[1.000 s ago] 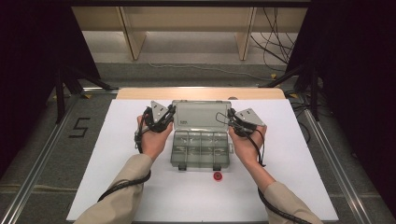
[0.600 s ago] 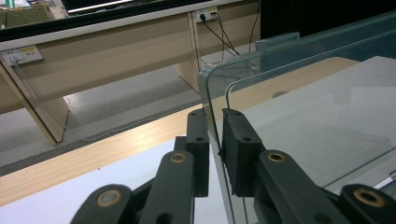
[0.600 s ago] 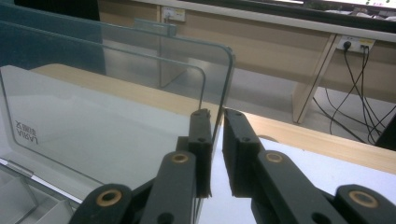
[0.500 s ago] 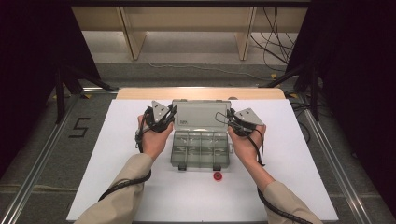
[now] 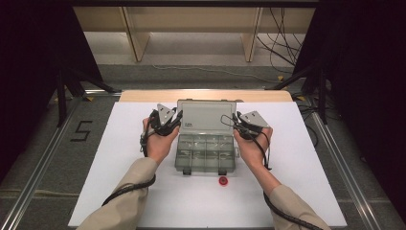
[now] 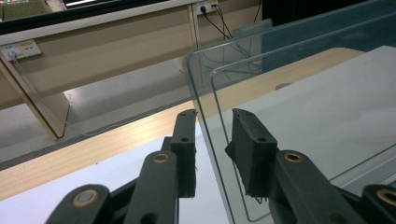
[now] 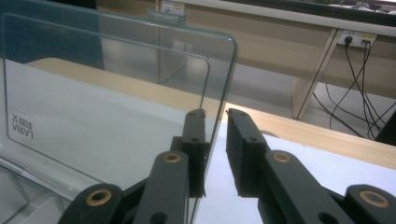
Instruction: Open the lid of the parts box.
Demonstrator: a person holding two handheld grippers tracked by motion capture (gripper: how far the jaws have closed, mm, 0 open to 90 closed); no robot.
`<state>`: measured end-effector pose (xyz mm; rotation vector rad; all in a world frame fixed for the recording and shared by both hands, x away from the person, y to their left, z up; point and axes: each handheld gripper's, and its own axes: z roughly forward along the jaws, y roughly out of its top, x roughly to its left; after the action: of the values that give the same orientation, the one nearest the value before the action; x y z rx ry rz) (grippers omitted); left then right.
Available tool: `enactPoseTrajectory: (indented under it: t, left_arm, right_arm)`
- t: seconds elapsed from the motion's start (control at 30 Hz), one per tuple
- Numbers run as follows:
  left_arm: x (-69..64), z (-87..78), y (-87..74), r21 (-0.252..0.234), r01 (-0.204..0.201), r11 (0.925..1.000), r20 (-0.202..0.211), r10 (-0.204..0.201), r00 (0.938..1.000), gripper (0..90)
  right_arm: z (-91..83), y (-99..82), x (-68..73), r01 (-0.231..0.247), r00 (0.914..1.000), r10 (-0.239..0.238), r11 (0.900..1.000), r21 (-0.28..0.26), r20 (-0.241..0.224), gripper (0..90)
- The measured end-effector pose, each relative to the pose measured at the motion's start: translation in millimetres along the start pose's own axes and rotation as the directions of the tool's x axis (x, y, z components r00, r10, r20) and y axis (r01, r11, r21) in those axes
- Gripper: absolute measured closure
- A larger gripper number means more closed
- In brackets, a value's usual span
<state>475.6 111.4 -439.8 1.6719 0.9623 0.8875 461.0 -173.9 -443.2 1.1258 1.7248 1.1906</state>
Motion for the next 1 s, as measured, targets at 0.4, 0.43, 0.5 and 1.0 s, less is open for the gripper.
enactPoseTrajectory:
  t: [0.4,0.43,0.5,1.0]
  left_arm:
    - [1.4,5.3,-7.1,0.053,-0.01,0.9986,0.0,0.01,1.0,65.8]
    - [1.1,5.4,-7.5,0.056,-0.003,0.9984,-0.001,0.003,1.0,65.1]
    - [1.5,5.7,-7.7,0.065,0.004,0.9979,0.009,-0.005,0.9999,63.1]
    - [-0.4,-9.1,-7.1,0.135,-0.008,0.9907,0.12,-0.008,0.9928,16.5]
  right_arm:
    - [7.5,-6.6,-2.5,0.016,0.9999,-0.016,0.9996,0.023,0.0,72.9]
    - [7.7,-7.0,-2.4,0.011,0.9999,-0.011,0.9995,0.031,-0.003,71.9]
    - [6.8,-6.9,-2.1,-0.002,0.9999,0.003,0.9983,0.058,-0.01,68.6]
    - [-0.9,-11.7,-13.8,-0.011,0.9881,0.032,0.9901,0.14,-0.151,26.4]
